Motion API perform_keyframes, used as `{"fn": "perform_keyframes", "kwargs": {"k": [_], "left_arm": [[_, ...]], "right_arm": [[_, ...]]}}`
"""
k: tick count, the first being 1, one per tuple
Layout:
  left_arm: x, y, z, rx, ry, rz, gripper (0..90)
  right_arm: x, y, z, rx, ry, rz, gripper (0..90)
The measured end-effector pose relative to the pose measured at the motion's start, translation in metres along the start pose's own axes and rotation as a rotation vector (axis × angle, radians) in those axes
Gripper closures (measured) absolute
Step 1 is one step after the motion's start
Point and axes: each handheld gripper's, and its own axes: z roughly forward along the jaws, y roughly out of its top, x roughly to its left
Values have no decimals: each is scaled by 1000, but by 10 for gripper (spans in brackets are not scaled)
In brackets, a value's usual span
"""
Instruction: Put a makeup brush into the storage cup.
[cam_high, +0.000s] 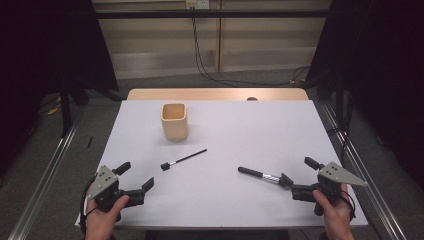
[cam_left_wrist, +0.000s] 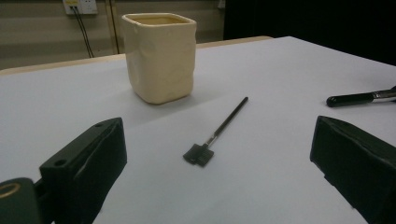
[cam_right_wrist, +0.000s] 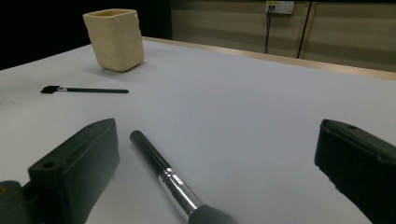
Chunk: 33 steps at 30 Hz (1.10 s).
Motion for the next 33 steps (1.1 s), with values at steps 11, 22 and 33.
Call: {"fn": "perform_keyframes", "kwargs": {"k": [11,22,33], "left_arm": [[2,1,-2,-7,-25,0,37],[3,5,6,34,-40,31,37],[-3,16,28,49,-76,57,32]], "right_arm": [[0,0,2,4,11,-4,0],[7,1,5,3,31,-22,0],[4,1,7,-2,34,17,0]]}}
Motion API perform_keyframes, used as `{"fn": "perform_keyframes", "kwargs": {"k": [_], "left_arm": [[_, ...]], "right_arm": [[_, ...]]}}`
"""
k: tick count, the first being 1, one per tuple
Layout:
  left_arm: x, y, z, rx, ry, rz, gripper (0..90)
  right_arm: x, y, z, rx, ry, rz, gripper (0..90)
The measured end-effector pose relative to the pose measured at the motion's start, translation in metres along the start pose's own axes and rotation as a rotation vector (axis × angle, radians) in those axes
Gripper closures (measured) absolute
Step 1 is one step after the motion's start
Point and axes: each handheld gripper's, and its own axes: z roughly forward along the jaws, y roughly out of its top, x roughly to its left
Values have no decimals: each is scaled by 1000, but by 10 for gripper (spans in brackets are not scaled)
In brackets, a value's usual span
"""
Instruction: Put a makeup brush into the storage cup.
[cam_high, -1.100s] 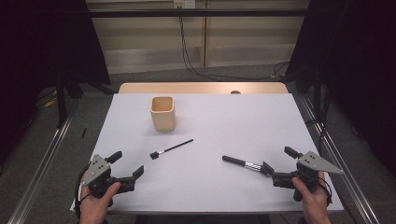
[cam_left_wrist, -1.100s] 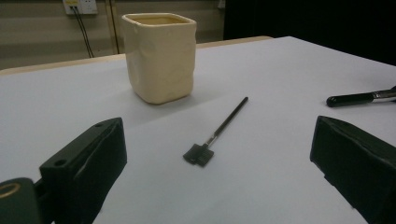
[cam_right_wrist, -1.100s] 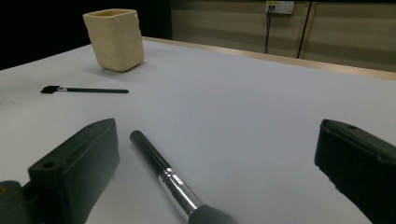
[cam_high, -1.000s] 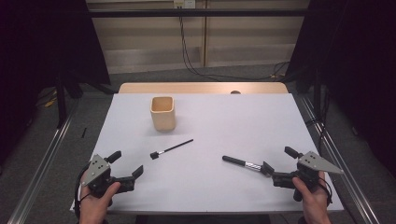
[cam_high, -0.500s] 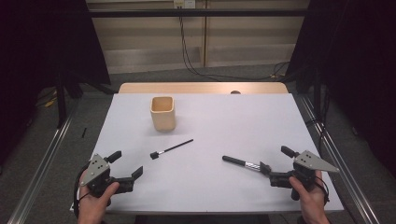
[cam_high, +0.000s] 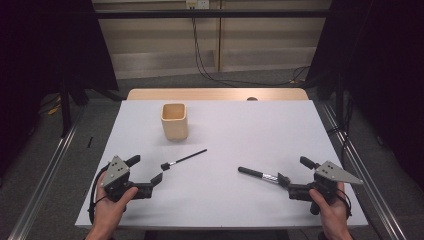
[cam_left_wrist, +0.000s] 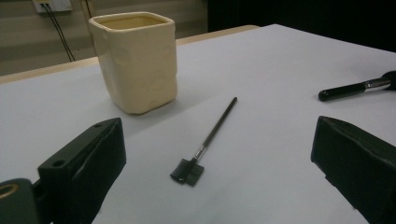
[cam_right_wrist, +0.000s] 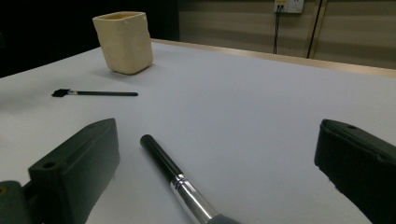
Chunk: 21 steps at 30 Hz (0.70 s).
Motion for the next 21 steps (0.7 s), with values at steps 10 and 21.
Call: {"fn": "perform_keyframes", "kwargs": {"k": [10,21], "left_arm": [[4,12,14,-35,1,10,32],[7,25,38,-44,12,43,23]], "right_arm": [[1,0,2,7,3,-6,0],[0,-1,3,17,5,-3,0]]}}
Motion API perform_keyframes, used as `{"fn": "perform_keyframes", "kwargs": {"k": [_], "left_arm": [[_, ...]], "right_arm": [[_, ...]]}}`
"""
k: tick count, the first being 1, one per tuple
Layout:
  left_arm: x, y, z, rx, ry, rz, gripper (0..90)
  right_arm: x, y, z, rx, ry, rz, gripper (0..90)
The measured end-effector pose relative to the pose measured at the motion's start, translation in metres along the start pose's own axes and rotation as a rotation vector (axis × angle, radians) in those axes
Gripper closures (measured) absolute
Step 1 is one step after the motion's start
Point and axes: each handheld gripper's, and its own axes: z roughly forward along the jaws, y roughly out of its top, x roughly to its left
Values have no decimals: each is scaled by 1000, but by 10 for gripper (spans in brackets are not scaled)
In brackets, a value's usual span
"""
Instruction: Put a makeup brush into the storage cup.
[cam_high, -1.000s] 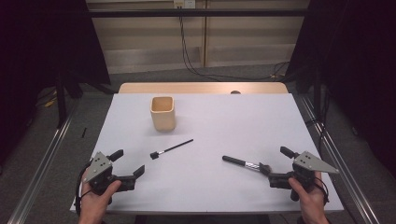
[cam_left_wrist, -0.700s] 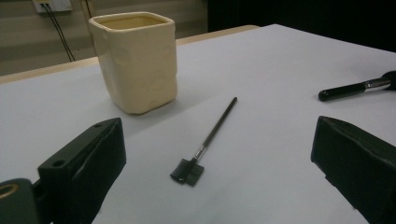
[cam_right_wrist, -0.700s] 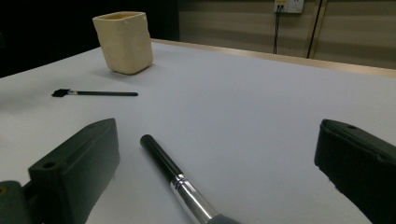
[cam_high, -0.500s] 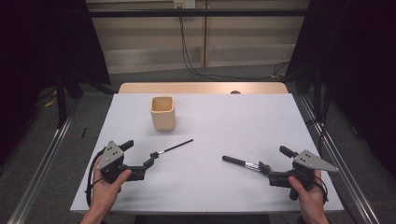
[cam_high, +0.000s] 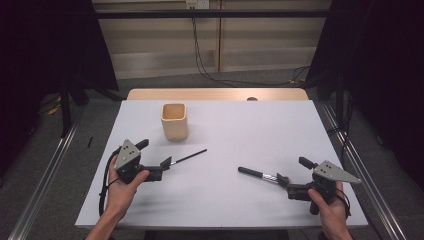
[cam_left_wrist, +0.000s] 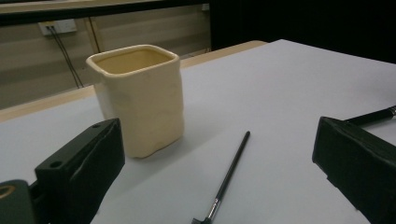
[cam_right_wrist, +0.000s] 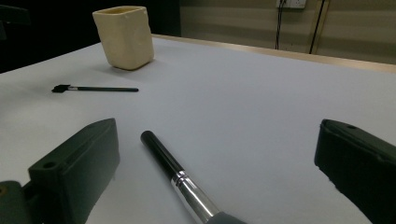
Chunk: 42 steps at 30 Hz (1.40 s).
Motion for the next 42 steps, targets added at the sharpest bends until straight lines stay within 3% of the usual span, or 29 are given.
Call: {"fn": "perform_keyframes", "kwargs": {"k": [2,12,18,24,27,32,33,34,36,39,40,42], "left_arm": [[1,0,5,-3,-24,-5,19],[4,6,27,29,-35,-14,22],[1,1,42,72,-62,14,22],[4,4,50,91,-76,9,19],[5,4,60,129,-66,1,32],[8,0,66,230,-97,4,35],[8,0,66,230,-97,4,35],[10,-2,68,282,-91,19,35],[10,-2,69,295,-90,19,35],[14,-1,74,379,-100,45,35],[16,2,76,411,-120,34,35],[15,7,77,425,-129,22,38]], "right_arm": [[0,0,0,-1,1,-2,0],[-1,0,0,1,3,-1,0],[0,0,0,6,2,-5,0],[0,0,1,10,4,-5,0],[0,-1,1,10,4,-5,0],[-1,-1,0,11,3,2,0],[-1,-1,1,11,3,2,0],[-1,-1,1,13,4,-3,0],[-1,-1,1,13,4,-1,0],[0,-1,2,15,5,-4,0],[0,-1,2,16,6,-3,0],[0,-1,2,17,5,-3,0]]}}
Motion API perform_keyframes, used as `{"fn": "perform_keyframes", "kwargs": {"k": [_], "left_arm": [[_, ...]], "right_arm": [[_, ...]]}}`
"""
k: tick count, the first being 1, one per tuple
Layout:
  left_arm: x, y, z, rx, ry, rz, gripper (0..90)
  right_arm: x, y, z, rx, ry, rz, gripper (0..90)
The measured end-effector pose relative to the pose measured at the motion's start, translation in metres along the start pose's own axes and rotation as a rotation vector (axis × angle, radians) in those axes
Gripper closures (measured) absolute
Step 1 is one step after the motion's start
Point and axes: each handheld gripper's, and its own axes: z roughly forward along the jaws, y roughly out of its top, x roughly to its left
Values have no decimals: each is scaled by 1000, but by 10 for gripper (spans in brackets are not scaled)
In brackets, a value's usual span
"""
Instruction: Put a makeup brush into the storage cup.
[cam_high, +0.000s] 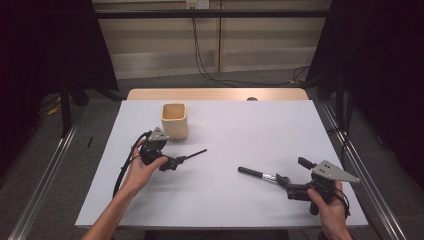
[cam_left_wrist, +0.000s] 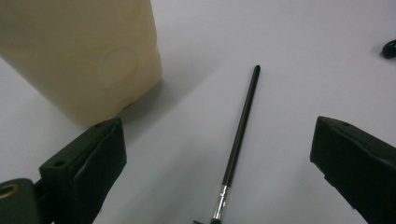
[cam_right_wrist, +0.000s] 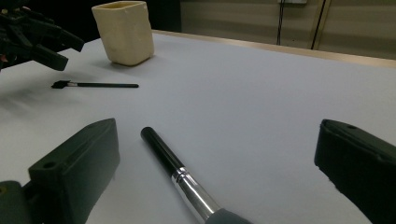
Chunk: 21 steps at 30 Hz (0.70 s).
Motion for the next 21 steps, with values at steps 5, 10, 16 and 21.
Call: {"fn": "perform_keyframes", "kwargs": {"k": [5,10,16,21], "left_arm": [[-2,8,4,93,-33,41,53],[-3,14,15,218,-48,90,57],[-5,24,22,347,-91,106,59],[-2,28,28,402,-113,93,82]], "right_arm": [[0,0,0,-1,1,2,0],[0,0,-1,-1,2,-1,0],[0,0,0,2,3,1,0],[0,0,0,4,6,-4,0]]}}
